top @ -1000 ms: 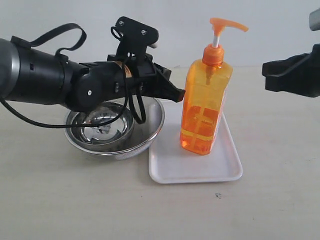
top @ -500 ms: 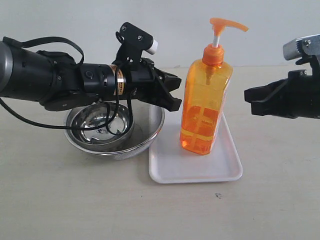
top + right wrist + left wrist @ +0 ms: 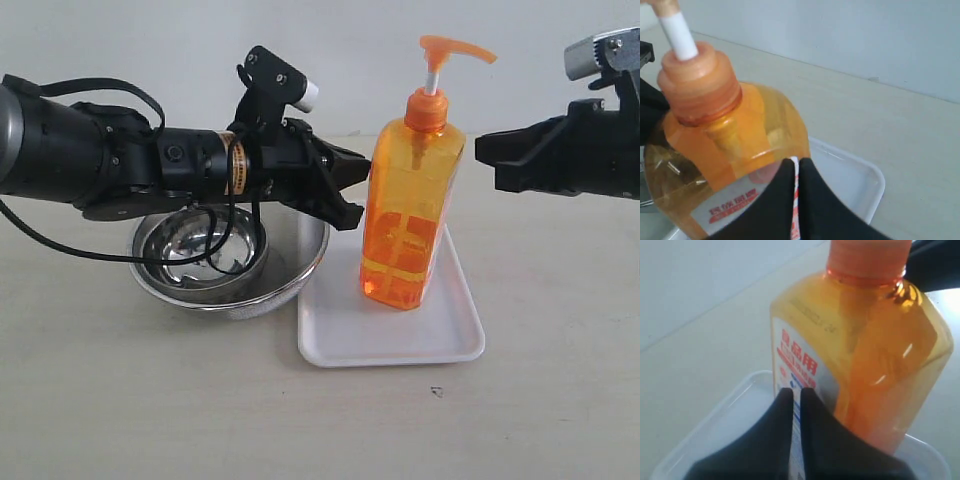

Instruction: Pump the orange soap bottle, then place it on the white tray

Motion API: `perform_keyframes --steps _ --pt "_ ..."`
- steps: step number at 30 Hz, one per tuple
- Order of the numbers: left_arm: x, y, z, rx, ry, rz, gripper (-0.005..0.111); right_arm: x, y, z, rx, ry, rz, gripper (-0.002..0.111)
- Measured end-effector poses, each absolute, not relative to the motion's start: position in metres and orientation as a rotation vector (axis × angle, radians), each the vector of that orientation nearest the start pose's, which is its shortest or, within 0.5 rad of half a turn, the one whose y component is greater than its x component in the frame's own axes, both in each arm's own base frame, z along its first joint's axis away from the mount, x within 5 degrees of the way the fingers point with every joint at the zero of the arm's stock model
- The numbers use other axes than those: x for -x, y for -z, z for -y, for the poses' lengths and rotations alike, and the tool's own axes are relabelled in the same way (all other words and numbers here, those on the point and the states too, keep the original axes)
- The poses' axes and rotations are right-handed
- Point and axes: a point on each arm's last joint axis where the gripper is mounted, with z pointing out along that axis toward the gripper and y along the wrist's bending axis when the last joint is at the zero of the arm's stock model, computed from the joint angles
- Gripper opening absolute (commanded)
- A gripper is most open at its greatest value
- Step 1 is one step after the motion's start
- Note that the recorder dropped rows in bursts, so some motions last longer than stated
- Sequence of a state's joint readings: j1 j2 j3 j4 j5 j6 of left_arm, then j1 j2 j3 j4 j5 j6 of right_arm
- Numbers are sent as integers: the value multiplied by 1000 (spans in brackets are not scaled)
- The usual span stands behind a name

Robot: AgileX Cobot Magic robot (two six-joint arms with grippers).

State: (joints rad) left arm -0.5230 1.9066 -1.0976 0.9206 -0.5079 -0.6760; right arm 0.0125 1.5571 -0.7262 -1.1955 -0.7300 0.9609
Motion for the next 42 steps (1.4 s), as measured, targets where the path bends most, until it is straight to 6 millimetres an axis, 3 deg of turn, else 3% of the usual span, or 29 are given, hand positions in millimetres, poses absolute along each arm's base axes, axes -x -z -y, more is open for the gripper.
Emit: perform_keyframes --steps 5,12,42 --pt "-337 -195 235 -924 615 -1758 5 -313 -210 -63 553 -646 -1902 0" --pt "-337 -195 235 -932 622 -1761 5 -325 -210 -65 564 -685 -1891 0" --pt "-328 -195 240 -961 768 -1779 5 -330 -215 -66 564 -694 -1885 0"
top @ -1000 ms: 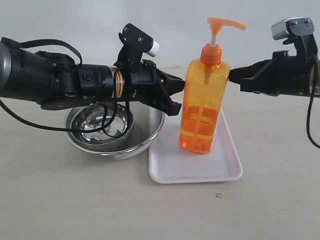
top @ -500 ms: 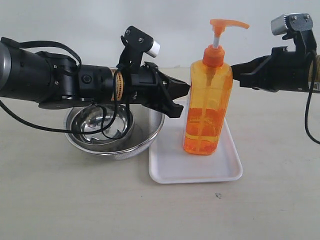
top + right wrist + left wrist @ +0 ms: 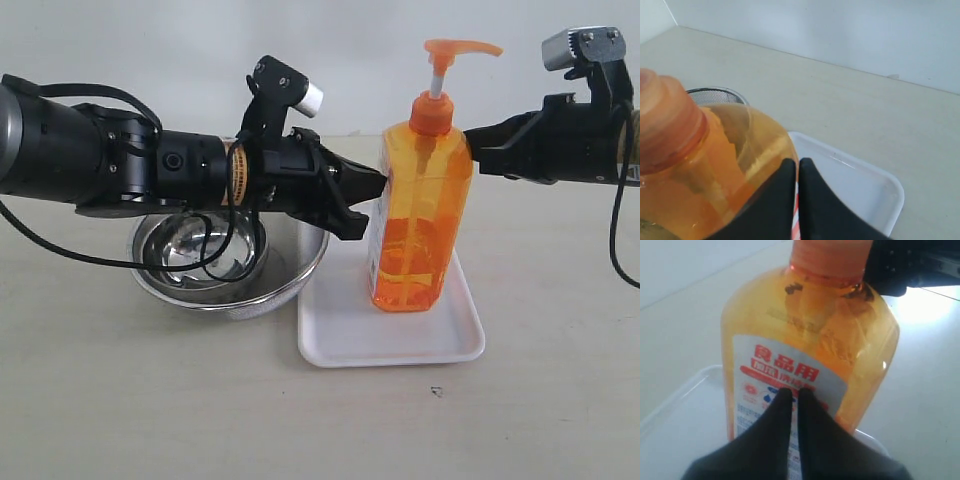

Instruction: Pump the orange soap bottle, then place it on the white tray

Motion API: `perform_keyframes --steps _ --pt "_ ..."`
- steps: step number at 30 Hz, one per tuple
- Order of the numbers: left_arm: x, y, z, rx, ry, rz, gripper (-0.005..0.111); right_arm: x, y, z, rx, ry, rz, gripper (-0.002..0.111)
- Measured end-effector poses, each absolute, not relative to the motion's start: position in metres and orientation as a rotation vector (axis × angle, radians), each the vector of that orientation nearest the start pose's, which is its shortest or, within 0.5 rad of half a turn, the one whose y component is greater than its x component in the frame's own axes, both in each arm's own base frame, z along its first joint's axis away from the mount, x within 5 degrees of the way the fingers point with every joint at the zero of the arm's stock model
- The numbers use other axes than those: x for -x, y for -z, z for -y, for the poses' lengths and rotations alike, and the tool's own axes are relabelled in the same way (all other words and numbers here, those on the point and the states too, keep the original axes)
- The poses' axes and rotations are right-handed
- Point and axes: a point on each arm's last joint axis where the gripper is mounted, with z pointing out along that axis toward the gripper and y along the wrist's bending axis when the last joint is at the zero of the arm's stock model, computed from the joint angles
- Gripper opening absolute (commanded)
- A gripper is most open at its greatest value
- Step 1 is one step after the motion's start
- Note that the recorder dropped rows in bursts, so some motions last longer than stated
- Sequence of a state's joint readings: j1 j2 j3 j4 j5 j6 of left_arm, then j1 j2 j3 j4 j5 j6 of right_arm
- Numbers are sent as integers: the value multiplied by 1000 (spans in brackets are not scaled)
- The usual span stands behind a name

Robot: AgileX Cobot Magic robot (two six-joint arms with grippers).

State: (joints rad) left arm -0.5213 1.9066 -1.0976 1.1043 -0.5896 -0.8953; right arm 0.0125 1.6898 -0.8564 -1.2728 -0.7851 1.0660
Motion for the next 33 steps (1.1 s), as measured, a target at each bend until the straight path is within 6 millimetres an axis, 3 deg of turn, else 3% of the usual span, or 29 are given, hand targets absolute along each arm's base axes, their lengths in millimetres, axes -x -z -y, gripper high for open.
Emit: perform_keyframes --steps 5,9,12,14,19,26,33 --pt "-332 -194 234 -942 656 -1842 5 -331 -213 -64 559 -669 -1903 0" --pt "-328 -227 222 -895 541 -1821 5 -331 -216 -61 554 -611 -1920 0" --pt "-317 -239 207 -863 461 -1846 5 -324 -238 -53 534 -473 -1920 0" --pt "-305 -242 199 -862 446 -1856 5 -315 -260 -50 515 -416 -1880 0" --pt "-274 -252 177 -815 413 -1865 5 -281 -283 -45 495 -345 -1826 0" --pt "-226 -285 142 -685 377 -1769 5 -231 -273 -41 411 -334 -1843 0" --pt "-188 -284 114 -603 352 -1774 5 -195 -264 -43 393 -392 -1813 0"
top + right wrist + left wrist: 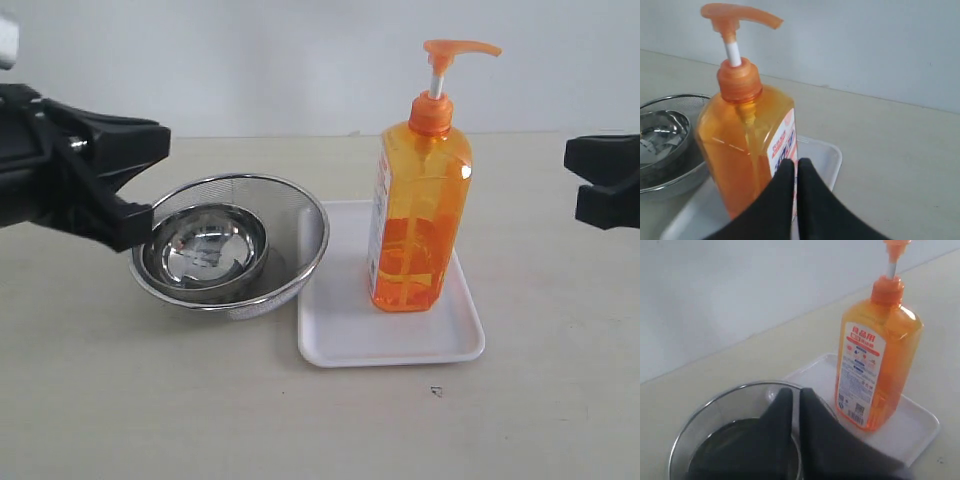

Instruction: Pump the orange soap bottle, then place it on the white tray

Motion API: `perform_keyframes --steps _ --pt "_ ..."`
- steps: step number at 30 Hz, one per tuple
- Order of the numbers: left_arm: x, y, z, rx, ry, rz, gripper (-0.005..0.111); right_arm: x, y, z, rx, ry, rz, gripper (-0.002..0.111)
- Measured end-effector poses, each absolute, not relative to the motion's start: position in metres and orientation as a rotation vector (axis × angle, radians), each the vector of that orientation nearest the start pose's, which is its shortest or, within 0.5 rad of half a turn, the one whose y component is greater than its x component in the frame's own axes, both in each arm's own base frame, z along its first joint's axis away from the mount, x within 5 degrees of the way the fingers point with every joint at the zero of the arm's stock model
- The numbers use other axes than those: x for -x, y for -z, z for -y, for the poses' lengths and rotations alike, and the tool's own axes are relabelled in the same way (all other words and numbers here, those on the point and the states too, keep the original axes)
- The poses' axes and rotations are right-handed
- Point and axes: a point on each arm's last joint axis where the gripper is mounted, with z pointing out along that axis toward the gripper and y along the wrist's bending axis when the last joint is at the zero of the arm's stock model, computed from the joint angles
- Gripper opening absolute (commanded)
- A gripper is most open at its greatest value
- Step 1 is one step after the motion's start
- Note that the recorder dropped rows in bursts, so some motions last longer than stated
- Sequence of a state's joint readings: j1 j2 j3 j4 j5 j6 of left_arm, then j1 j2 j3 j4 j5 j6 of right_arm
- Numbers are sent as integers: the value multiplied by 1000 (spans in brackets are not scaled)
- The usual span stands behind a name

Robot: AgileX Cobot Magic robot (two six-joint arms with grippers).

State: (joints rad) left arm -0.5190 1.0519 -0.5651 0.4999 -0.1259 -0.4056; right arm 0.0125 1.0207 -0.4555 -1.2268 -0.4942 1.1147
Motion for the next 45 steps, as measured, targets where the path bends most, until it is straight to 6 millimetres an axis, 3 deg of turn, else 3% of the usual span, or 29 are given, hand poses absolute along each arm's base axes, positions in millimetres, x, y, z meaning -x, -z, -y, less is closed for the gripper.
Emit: perform_keyframes --steps 5,11,34,45 --pt "-171 -276 102 -583 339 -1804 5 -184 -262 -43 363 -424 -1807 0" --pt "-165 -275 94 -572 299 -1839 5 -182 -262 -43 325 -454 -1813 0" --pt "-164 -275 94 -569 295 -1844 5 -181 -264 -43 317 -459 -1807 0" --pt "-164 -275 94 -569 295 -1844 5 -143 -293 -29 195 -301 -1663 0"
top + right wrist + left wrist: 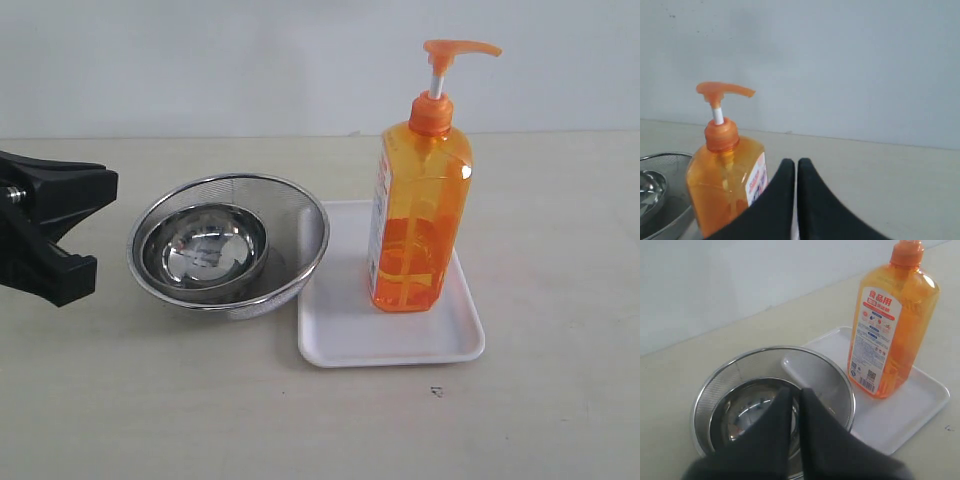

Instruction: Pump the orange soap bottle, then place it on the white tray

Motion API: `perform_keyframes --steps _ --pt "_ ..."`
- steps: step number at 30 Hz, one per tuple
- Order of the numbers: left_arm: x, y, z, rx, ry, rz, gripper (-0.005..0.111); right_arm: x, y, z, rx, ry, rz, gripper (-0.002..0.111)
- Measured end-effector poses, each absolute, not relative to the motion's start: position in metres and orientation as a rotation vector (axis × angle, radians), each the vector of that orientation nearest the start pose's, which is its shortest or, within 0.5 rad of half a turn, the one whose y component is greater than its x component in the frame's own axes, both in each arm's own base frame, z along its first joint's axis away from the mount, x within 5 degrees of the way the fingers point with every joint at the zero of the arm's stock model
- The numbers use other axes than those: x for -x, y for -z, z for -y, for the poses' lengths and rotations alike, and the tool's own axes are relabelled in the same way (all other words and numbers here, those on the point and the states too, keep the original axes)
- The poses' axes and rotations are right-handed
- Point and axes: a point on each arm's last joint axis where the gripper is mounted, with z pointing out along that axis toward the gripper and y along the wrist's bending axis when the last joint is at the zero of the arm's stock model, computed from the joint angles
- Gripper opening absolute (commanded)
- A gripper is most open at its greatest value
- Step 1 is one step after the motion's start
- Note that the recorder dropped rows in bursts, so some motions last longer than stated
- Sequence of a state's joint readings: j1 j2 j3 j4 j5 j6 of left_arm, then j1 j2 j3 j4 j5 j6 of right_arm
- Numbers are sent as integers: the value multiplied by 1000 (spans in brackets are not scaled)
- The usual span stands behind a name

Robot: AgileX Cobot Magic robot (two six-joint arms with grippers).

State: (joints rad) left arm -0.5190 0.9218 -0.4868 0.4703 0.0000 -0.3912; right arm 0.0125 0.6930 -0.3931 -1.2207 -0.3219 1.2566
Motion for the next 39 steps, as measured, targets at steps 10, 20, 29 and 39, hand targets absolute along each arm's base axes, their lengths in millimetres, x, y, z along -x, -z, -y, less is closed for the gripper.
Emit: perform_keyframes --steps 10,20,29,39 --pt "-164 -275 94 -569 295 -1844 5 -91 -247 -21 134 -231 -1619 0" --pt "-164 -275 94 -569 295 -1844 5 -69 -225 -20 132 -215 -1535 0" --pt "-164 -275 94 -569 295 -1844 5 -69 -229 -15 95 -180 -1495 0" --pt "-164 -275 94 -569 295 -1844 5 -71 -217 -3 62 6 -1518 0"
